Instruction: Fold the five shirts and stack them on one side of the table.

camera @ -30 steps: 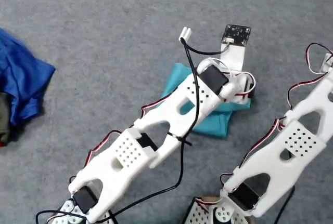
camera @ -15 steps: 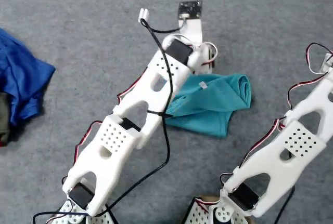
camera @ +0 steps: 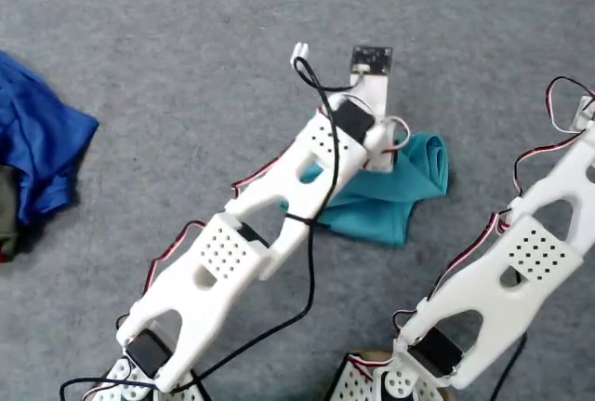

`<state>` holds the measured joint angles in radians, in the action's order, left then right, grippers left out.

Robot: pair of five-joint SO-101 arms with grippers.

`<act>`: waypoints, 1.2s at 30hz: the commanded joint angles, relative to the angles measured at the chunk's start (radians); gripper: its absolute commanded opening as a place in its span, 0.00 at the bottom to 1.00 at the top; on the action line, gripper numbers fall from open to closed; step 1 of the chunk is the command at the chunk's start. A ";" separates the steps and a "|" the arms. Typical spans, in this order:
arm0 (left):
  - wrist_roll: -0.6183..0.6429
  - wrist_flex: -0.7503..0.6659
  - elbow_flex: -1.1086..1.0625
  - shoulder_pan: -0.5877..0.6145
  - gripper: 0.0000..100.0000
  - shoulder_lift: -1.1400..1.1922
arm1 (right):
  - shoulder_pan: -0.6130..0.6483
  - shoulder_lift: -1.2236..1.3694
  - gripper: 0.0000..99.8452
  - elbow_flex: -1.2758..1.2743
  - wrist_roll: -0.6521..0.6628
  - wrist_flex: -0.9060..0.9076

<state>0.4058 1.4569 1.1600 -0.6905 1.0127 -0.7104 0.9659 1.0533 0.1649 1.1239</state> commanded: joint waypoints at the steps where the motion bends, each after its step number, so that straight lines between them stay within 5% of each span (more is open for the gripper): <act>1: 0.000 0.066 0.014 -0.037 0.14 -0.016 | 0.005 -0.008 0.01 0.058 0.008 -0.002; 11: 0.000 0.288 0.181 -0.129 0.14 -0.022 | 0.005 -0.010 0.01 0.058 0.008 -0.002; 21: 0.005 0.302 0.242 -0.227 0.14 -0.021 | 0.002 -0.007 0.01 0.070 0.008 -0.003; 30: 0.000 0.302 0.258 -0.218 0.14 -0.027 | -0.005 -0.007 0.01 0.090 0.008 0.003; 36: 0.000 0.302 0.353 -0.095 0.14 -0.081 | -0.016 -0.012 0.01 0.108 0.008 0.015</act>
<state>0.4058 1.7484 1.4254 -0.8531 1.0127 -0.7104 0.9659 1.0886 0.1649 1.1239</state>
